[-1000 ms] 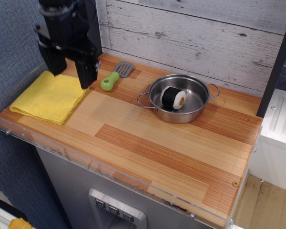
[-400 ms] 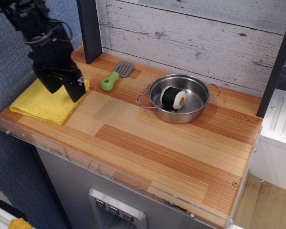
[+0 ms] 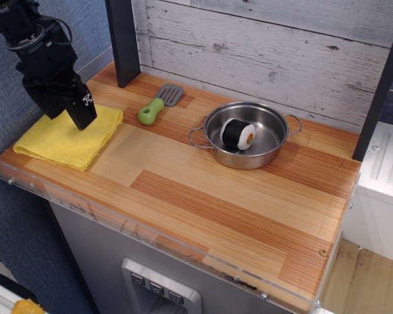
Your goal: Move the yellow cloth from left side to right side
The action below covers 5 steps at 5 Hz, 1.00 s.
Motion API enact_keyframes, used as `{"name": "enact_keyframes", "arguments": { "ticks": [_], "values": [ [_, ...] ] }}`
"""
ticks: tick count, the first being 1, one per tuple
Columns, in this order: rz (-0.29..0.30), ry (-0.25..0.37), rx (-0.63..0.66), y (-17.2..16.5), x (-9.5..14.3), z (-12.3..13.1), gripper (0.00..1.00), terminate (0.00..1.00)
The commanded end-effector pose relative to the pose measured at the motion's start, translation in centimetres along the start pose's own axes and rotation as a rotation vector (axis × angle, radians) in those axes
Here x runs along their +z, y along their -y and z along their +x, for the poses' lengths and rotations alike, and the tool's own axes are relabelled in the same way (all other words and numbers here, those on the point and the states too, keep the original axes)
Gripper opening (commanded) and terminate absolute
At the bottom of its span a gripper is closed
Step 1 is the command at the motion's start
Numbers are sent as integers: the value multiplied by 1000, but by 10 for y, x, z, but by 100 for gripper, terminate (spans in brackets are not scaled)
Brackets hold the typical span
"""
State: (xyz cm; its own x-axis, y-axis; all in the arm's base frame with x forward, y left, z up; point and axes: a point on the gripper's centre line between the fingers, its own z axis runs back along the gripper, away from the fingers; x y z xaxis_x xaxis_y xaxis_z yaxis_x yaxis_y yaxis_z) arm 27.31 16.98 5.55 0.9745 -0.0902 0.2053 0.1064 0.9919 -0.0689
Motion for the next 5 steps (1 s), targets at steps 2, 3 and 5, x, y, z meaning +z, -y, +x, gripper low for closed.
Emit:
{"name": "enact_keyframes", "arguments": {
  "ticks": [2, 3, 5],
  "values": [
    [33, -30, -82, 15, -10, 15, 100, 0],
    [34, -38, -94, 10, -11, 16, 100, 0],
    [63, -60, -141, 6, -1, 18, 100, 0]
  ]
}}
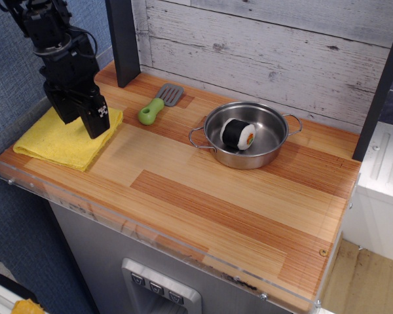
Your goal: Move the yellow cloth from left side to right side
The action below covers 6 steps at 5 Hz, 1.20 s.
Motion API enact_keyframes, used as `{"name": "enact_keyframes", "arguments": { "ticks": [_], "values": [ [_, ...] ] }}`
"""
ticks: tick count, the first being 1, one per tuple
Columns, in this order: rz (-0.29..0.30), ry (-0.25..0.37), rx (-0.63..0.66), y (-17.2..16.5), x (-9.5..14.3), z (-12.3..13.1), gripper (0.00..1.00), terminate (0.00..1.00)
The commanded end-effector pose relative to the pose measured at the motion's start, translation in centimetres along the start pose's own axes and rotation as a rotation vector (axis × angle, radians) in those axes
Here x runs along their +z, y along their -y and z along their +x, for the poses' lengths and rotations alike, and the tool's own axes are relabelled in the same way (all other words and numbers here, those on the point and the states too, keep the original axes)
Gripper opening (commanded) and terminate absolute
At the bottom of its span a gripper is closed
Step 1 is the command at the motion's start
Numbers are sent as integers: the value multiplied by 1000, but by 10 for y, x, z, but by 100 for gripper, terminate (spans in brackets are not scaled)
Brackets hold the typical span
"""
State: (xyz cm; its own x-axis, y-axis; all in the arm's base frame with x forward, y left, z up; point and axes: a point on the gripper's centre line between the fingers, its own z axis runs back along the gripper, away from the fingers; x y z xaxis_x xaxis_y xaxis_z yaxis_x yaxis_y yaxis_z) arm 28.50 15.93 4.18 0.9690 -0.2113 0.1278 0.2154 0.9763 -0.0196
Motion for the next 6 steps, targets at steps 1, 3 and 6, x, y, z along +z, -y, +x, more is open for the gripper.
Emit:
{"name": "enact_keyframes", "arguments": {
  "ticks": [1, 3, 6],
  "values": [
    [51, 11, -42, -2, 17, 7, 100, 0],
    [84, -21, -84, -5, 13, 7, 100, 0],
    [36, -16, -8, -31, -3, -8, 100, 0]
  ]
}}
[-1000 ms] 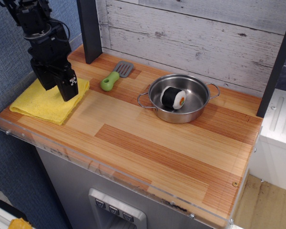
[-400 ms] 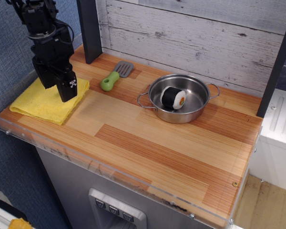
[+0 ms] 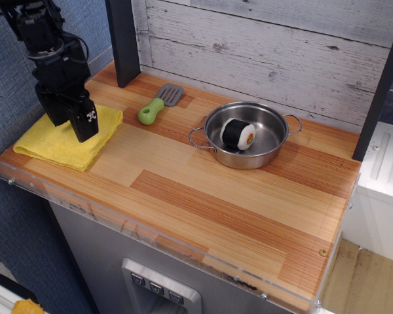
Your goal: Move the yellow cloth from left side to right side
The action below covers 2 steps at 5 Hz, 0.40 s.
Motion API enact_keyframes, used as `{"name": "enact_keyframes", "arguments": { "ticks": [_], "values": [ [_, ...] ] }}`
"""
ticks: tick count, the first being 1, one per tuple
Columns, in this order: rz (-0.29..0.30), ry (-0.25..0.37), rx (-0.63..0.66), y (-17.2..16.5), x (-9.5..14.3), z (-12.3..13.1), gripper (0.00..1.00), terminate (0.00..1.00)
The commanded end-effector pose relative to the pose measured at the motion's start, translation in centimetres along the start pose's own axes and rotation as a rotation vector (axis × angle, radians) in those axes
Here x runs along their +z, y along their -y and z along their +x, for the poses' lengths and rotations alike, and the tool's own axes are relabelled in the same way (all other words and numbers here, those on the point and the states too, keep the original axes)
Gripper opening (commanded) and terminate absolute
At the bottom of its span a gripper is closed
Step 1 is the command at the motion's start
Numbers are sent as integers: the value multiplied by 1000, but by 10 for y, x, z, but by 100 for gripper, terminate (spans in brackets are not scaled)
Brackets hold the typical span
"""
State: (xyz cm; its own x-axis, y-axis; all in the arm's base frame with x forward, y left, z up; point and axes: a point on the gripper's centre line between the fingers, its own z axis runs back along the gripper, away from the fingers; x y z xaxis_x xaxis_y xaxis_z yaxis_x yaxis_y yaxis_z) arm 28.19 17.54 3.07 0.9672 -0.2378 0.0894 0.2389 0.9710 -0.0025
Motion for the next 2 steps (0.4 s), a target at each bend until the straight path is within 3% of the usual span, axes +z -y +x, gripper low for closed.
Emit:
{"name": "enact_keyframes", "arguments": {
  "ticks": [1, 2],
  "values": [
    [-4, 11, 19, -15, -7, -4, 100, 0],
    [-35, -1, -39, 0, -23, -2, 100, 0]
  ]
}}
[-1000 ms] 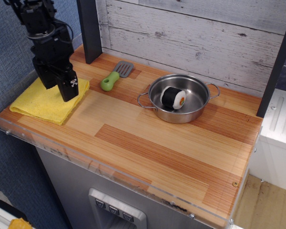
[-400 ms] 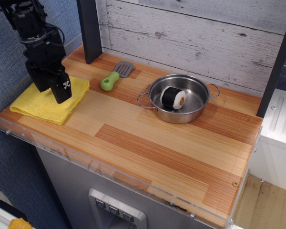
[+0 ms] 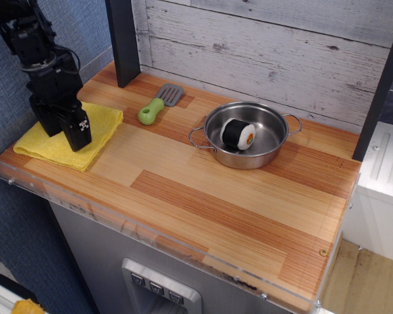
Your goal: Move the yellow cloth from left side to right side
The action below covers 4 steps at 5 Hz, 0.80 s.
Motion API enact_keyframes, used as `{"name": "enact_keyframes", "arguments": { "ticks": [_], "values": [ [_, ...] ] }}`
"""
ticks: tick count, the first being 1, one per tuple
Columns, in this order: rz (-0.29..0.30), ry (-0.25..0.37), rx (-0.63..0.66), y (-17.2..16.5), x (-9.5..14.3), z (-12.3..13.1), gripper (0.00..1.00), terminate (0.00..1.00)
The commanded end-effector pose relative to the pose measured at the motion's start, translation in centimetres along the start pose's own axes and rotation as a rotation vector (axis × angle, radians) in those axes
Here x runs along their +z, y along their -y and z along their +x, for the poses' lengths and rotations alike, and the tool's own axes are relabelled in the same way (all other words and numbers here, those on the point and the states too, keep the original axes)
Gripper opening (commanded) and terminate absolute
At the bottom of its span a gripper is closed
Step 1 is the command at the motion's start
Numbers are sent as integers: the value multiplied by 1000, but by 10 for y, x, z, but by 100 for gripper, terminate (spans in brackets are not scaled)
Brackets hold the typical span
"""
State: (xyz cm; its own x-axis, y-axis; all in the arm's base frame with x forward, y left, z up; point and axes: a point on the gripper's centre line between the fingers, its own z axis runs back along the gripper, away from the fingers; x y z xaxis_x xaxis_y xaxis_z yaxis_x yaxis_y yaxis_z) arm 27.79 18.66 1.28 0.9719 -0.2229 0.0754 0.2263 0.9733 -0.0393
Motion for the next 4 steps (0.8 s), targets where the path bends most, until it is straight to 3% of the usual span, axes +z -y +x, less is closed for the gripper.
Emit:
{"name": "enact_keyframes", "arguments": {
  "ticks": [1, 2, 3, 4],
  "values": [
    [7, 8, -112, 28, -29, 6, 100, 0],
    [39, 11, -144, 34, -43, 2, 100, 0],
    [30, 11, -180, 41, -52, 2, 100, 0],
    [-19, 28, -184, 47, -52, 3, 100, 0]
  ]
}}
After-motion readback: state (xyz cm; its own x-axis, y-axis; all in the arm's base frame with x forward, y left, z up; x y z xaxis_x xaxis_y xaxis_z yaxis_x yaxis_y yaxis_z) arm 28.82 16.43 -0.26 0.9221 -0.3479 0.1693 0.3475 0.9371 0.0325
